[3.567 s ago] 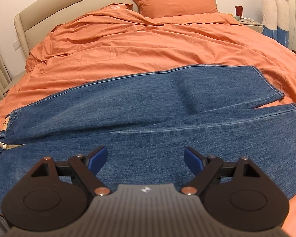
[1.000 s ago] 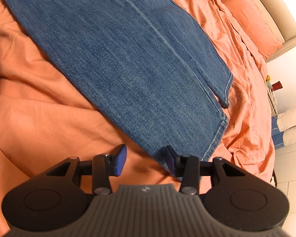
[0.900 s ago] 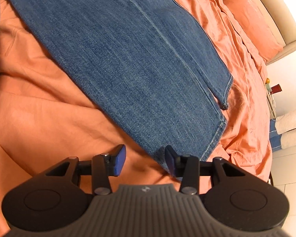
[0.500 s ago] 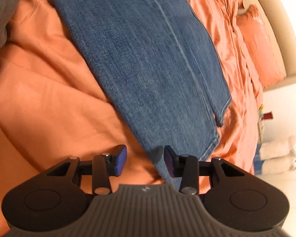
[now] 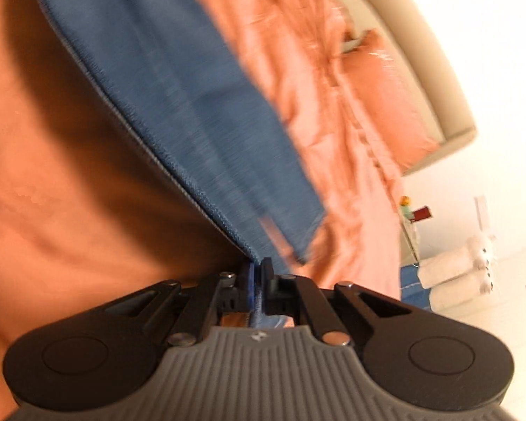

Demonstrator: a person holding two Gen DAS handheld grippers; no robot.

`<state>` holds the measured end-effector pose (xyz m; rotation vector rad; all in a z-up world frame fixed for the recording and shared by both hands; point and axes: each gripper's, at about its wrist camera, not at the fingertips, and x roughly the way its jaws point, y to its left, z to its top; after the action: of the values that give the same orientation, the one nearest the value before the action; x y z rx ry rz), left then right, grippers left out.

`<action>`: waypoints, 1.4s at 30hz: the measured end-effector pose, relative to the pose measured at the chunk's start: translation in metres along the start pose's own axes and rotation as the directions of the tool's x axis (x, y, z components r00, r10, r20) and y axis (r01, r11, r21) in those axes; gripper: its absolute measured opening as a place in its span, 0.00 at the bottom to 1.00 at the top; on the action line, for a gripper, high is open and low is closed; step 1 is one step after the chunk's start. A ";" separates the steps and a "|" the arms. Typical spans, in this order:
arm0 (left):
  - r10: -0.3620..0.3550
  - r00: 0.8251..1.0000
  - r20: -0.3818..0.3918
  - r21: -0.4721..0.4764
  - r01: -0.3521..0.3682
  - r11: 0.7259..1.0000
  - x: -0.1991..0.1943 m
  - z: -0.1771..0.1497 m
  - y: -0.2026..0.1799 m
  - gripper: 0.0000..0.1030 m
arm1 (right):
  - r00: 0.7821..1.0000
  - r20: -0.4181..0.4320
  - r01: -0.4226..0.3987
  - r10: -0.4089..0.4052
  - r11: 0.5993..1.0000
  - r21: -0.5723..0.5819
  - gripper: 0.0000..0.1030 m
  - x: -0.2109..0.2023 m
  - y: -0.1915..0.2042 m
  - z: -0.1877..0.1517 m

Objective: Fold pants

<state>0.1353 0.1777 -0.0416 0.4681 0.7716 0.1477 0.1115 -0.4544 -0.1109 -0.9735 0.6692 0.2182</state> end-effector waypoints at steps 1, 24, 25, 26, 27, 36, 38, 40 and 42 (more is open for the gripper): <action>0.010 1.000 0.005 -0.004 -0.010 1.000 0.000 0.009 0.003 0.06 | 1.000 0.006 0.010 -0.010 1.000 0.023 0.00 0.002 -0.010 0.007; 0.046 0.972 -0.230 -0.042 -0.057 0.998 0.256 0.132 -0.003 0.08 | 0.982 -0.174 -0.045 0.074 0.986 0.162 0.00 0.290 -0.085 0.145; 0.040 0.971 -0.238 -0.046 -0.052 0.998 0.264 0.131 -0.005 0.08 | 0.979 -0.185 -0.055 0.084 0.986 0.159 0.00 0.299 -0.082 0.144; 0.035 0.969 -0.243 -0.049 -0.048 0.998 0.270 0.130 -0.006 0.08 | 0.976 -0.195 -0.062 0.092 0.986 0.156 0.00 0.307 -0.078 0.144; 0.032 0.968 -0.248 -0.048 -0.046 0.998 0.275 0.129 -0.008 0.08 | 0.974 -0.203 -0.071 0.102 0.986 0.154 0.00 0.315 -0.076 0.145; 0.041 0.977 -0.211 -0.033 -0.049 0.998 0.264 0.127 -0.007 0.43 | 0.970 -0.222 -0.045 0.100 0.970 0.241 0.37 0.319 -0.078 0.139; 0.026 0.983 -0.184 -0.070 -0.040 0.997 0.246 0.126 0.002 0.97 | 0.974 -0.207 -0.024 0.086 0.958 0.285 0.43 0.304 -0.086 0.136; 0.002 0.991 -0.136 -0.115 -0.018 0.993 0.223 0.125 0.012 0.97 | 0.974 -0.206 -0.013 0.094 0.932 0.363 0.43 0.286 -0.097 0.129; -0.002 0.993 -0.121 -0.162 -0.018 0.987 0.202 0.122 0.022 0.97 | 0.975 -0.199 0.000 0.100 0.894 0.449 0.43 0.265 -0.109 0.118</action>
<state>0.3651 0.2136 -0.0845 0.3091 0.8689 0.2461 0.4189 -0.4499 -0.1531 -0.5383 0.9004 -0.0034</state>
